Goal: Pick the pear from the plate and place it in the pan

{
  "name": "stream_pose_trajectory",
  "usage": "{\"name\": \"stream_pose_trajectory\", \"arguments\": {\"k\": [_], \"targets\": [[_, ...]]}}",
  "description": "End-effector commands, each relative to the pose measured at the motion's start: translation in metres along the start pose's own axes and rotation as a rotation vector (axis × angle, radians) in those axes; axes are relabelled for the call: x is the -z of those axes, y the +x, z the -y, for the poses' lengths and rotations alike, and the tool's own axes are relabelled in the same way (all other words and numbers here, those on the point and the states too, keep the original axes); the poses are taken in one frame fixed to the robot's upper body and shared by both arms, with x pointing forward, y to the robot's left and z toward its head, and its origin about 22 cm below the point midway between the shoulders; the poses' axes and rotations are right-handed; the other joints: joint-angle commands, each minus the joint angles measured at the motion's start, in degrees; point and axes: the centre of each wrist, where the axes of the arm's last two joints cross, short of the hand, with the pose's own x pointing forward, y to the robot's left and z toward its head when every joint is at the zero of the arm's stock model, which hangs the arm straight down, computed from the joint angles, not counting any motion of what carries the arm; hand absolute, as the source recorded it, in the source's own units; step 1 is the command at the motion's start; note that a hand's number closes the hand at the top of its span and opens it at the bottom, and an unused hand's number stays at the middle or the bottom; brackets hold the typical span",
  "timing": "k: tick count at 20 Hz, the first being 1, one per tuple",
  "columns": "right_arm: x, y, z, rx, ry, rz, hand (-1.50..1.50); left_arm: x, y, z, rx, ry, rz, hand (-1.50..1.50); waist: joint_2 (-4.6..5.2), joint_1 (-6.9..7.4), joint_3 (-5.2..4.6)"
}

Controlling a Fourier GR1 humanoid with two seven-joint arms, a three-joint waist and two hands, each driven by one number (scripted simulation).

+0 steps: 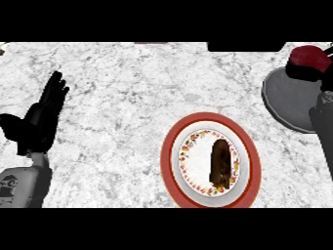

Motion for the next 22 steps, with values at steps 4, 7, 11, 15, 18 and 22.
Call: {"name": "stream_pose_trajectory", "arguments": {"k": [4, 7, 11, 15, 18, 22], "targets": [[0.044, -0.069, -0.02, -0.013, -0.032, -0.06, 1.5, 0.004, -0.001, 0.002, 0.005, -0.007, 0.011, 0.0, 0.26, 0.71, 0.04], [0.048, -0.099, -0.029, -0.016, -0.025, -0.066, 1.5, 0.021, 0.021, 0.002, 0.008, -0.016, 0.0, 0.0, 0.37, 0.81, 0.08], [0.04, -0.107, -0.043, 0.125, 0.049, -0.135, 1.5, 0.009, 0.005, 0.001, -0.021, -0.028, 0.015, 0.0, 0.57, 1.42, 0.16], [0.045, -0.1, -0.042, 0.281, 0.322, -0.192, -1.5, 0.013, 0.014, 0.003, 0.007, -0.02, 0.026, 0.0, 0.36, 1.01, 0.21], [0.041, -0.136, -0.047, 0.336, 0.318, -0.192, -1.5, 0.012, 0.014, 0.022, -0.012, -0.033, 0.017, 0.0, 0.8, 1.44, 0.28], [0.024, -0.141, -0.064, 0.338, 0.244, -0.149, -1.5, 0.001, 0.008, 0.005, 0.003, -0.027, 0.02, 0.0, 0.57, 1.83, 0.18]]}}
